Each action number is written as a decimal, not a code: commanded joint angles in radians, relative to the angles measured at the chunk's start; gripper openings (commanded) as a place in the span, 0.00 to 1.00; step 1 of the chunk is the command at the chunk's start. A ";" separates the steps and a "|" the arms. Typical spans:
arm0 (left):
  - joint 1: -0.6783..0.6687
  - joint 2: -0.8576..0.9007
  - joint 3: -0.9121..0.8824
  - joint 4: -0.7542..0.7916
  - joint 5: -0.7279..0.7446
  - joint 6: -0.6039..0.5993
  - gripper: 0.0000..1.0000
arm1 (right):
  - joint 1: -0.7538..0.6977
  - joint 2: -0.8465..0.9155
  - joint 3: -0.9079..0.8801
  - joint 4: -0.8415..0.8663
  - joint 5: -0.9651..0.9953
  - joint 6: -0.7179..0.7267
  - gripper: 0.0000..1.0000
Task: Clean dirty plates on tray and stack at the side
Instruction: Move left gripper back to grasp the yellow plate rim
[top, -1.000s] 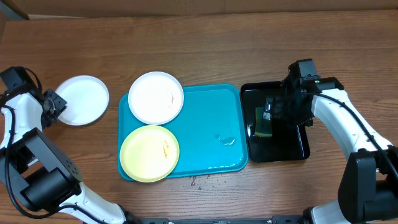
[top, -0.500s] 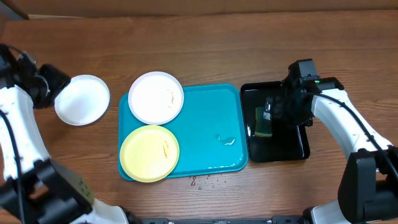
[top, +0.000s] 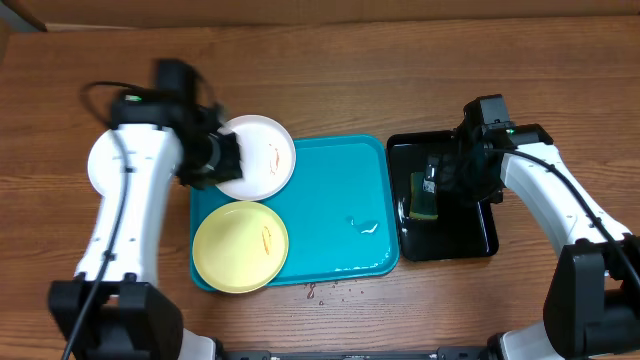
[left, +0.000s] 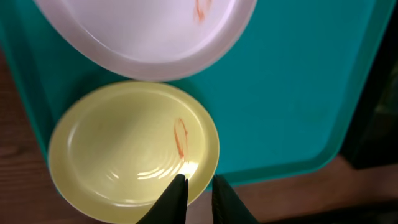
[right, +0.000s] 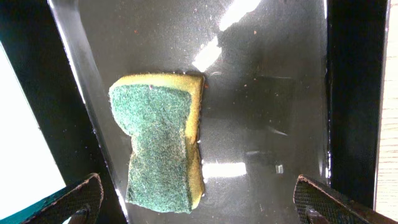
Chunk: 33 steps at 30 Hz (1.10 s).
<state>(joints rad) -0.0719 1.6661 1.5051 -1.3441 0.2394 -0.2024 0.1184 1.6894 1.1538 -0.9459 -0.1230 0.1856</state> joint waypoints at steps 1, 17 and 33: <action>-0.160 0.004 -0.125 0.024 -0.127 -0.095 0.16 | -0.004 -0.014 0.019 0.002 0.010 0.001 1.00; -0.516 0.004 -0.420 0.294 -0.356 -0.560 0.31 | -0.004 -0.014 0.019 0.002 0.010 0.001 1.00; -0.518 0.006 -0.503 0.410 -0.336 -0.562 0.08 | -0.004 -0.014 0.019 0.002 0.010 0.001 1.00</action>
<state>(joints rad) -0.5877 1.6714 1.0142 -0.9401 -0.1051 -0.7456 0.1184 1.6894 1.1538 -0.9463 -0.1226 0.1856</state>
